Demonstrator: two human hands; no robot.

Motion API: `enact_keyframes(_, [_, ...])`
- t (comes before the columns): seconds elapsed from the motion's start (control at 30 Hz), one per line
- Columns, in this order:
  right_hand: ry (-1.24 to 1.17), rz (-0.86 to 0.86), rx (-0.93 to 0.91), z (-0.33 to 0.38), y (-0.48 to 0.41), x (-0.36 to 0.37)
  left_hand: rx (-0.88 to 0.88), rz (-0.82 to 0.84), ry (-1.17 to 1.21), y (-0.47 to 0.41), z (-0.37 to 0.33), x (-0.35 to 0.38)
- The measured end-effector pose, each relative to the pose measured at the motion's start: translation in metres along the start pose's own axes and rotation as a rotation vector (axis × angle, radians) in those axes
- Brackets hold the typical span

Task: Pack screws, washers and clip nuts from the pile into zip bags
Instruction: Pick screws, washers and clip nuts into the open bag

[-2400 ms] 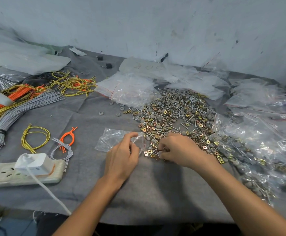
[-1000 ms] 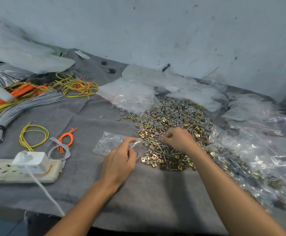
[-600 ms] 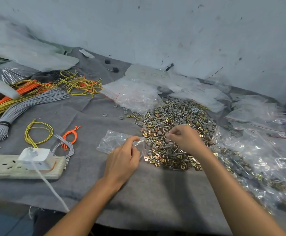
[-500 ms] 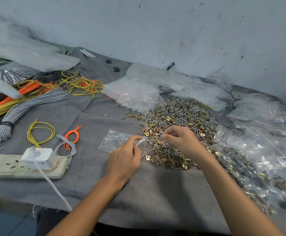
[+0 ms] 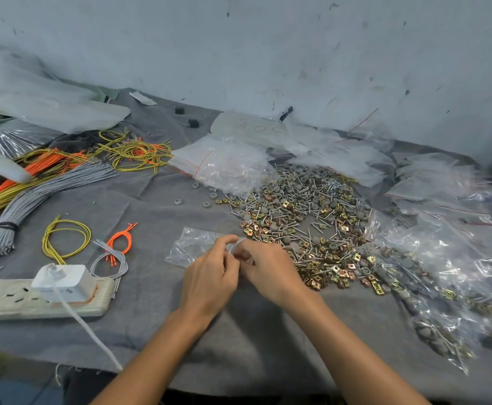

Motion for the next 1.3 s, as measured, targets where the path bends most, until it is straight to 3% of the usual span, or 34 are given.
enact_keyframes(0.27, [0.110, 0.102, -0.008, -0.002, -0.001, -0.007, 0.017, -0.034, 0.004, 0.001, -0.001, 0.000])
enact_keyframes(0.4, [0.026, 0.111, -0.022, -0.002, 0.000, -0.030, 0.012, -0.034, 0.009, 0.000, -0.001, 0.000])
enact_keyframes(0.5, [-0.076, 0.016, 0.053, -0.018, -0.005, -0.057, 0.003, -0.036, 0.011, 0.001, 0.000, 0.001])
enact_keyframes(0.63, [0.015, -0.084, 0.219, -0.050, -0.026, -0.087, -0.015, -0.049, 0.056, -0.001, 0.000, 0.000])
enact_keyframes(0.8, [0.071, 0.090, 0.335, -0.076, -0.044, -0.081, -0.072, -0.089, 0.099, -0.002, 0.002, 0.000])
enact_keyframes(1.17, [0.087, 0.089, 0.321, -0.078, -0.044, -0.076, -0.109, -0.035, 0.127, -0.008, 0.000, -0.006])
enact_keyframes(1.3, [0.083, 0.083, 0.336, -0.074, -0.043, -0.077, -0.118, 0.067, 0.070, -0.012, 0.000, -0.008])
Point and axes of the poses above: each hand's wrist, its own y-axis away from the middle knuckle, its own x-axis out of the palm, z = x × y, the point moved 1 cm from there along -y, towards the middle knuckle, and after that the axes turned 11 degrees about -y, right-handed, at the moved point
